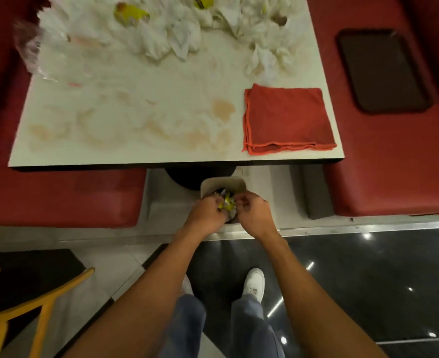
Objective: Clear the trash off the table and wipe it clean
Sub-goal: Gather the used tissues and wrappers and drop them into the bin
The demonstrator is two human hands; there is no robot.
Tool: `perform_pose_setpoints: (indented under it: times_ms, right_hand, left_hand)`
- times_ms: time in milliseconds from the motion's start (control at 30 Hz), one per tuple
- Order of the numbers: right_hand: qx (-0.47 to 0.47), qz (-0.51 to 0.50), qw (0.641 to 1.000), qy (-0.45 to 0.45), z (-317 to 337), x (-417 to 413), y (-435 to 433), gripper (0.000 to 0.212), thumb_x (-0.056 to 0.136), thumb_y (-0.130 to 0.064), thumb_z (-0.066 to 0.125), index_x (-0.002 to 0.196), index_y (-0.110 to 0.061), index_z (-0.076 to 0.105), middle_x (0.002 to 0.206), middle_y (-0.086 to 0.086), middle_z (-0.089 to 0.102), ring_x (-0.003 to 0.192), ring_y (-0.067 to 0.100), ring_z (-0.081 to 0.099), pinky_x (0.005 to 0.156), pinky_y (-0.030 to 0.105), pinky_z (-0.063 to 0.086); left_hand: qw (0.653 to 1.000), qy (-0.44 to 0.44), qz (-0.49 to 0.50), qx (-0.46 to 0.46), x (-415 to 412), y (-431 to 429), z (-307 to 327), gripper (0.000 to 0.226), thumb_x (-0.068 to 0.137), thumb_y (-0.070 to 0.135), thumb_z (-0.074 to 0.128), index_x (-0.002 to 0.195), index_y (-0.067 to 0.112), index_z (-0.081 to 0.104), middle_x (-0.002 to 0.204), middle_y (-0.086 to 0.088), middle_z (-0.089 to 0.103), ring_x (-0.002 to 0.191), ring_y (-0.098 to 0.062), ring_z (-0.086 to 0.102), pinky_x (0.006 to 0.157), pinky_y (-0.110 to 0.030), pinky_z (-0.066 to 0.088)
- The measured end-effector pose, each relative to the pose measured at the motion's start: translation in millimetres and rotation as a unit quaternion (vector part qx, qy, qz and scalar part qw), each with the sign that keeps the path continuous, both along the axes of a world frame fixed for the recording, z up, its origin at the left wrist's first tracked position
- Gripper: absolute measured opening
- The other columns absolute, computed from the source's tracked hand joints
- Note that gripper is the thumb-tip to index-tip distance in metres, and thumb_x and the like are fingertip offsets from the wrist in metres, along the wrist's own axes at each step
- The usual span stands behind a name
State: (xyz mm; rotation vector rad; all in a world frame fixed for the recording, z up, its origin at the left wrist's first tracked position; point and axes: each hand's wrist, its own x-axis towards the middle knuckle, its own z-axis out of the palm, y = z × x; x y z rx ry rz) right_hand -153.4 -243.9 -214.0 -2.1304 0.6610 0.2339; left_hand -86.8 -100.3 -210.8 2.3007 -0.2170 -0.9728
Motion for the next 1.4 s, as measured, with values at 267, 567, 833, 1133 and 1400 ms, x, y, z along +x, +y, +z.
perform_pose_setpoints:
  times_ms: [267, 567, 833, 1133, 1400]
  right_hand:
    - [-0.023, 0.017, 0.999, -0.035, 111, -5, 33, 0.025, 0.096, -0.004, 0.057, 0.111, -0.013, 0.075, 0.11, 0.002, 0.075, 0.097, 0.017, 0.068, 0.092, 0.028, 0.054]
    - [-0.073, 0.025, 0.989, -0.124, 205, 24, 37, 0.026, 0.096, -0.003, 0.057, 0.109, -0.014, 0.076, 0.109, 0.003, 0.074, 0.1, 0.016, 0.067, 0.092, 0.035, 0.056]
    - [-0.09, 0.02, 0.979, -0.182, 262, 85, -9, 0.029, 0.096, -0.003, 0.053, 0.112, -0.014, 0.075, 0.108, -0.001, 0.071, 0.093, 0.01, 0.063, 0.085, 0.022, 0.051]
    - [-0.143, 0.058, 0.981, -0.115, 241, 170, -83, 0.048, 0.087, 0.007, 0.059, 0.132, -0.007, 0.068, 0.138, 0.013, 0.06, 0.12, 0.029, 0.061, 0.106, 0.034, 0.048]
    - [-0.195, 0.205, 0.957, -0.064, 201, 219, -110, 0.061, 0.091, 0.007, 0.059, 0.15, -0.008, 0.052, 0.142, 0.021, 0.047, 0.128, 0.038, 0.05, 0.105, 0.045, 0.05]
  left_hand:
    - [0.998, -0.053, -0.008, -0.038, 1, 39, 119, 0.027, 0.093, 0.021, 0.065, 0.12, 0.023, 0.068, 0.102, 0.004, 0.072, 0.101, -0.017, 0.069, 0.096, -0.036, 0.057]
    - [0.984, -0.163, -0.04, -0.06, 44, 51, 224, 0.026, 0.1, 0.024, 0.056, 0.123, 0.023, 0.067, 0.106, 0.006, 0.069, 0.09, -0.014, 0.064, 0.084, -0.028, 0.053]
    - [0.972, -0.199, -0.003, -0.124, 91, 11, 267, 0.026, 0.098, 0.023, 0.06, 0.122, 0.023, 0.069, 0.109, 0.009, 0.07, 0.097, -0.014, 0.067, 0.088, -0.034, 0.057]
    - [0.969, -0.191, 0.058, -0.145, 144, -59, 258, 0.026, 0.1, 0.02, 0.057, 0.124, 0.02, 0.068, 0.113, 0.005, 0.069, 0.093, -0.011, 0.065, 0.079, -0.026, 0.054]
    - [0.963, -0.179, 0.139, -0.145, 179, -104, 223, 0.035, 0.098, 0.007, 0.056, 0.131, 0.014, 0.065, 0.125, -0.002, 0.066, 0.104, -0.015, 0.062, 0.089, -0.023, 0.047]
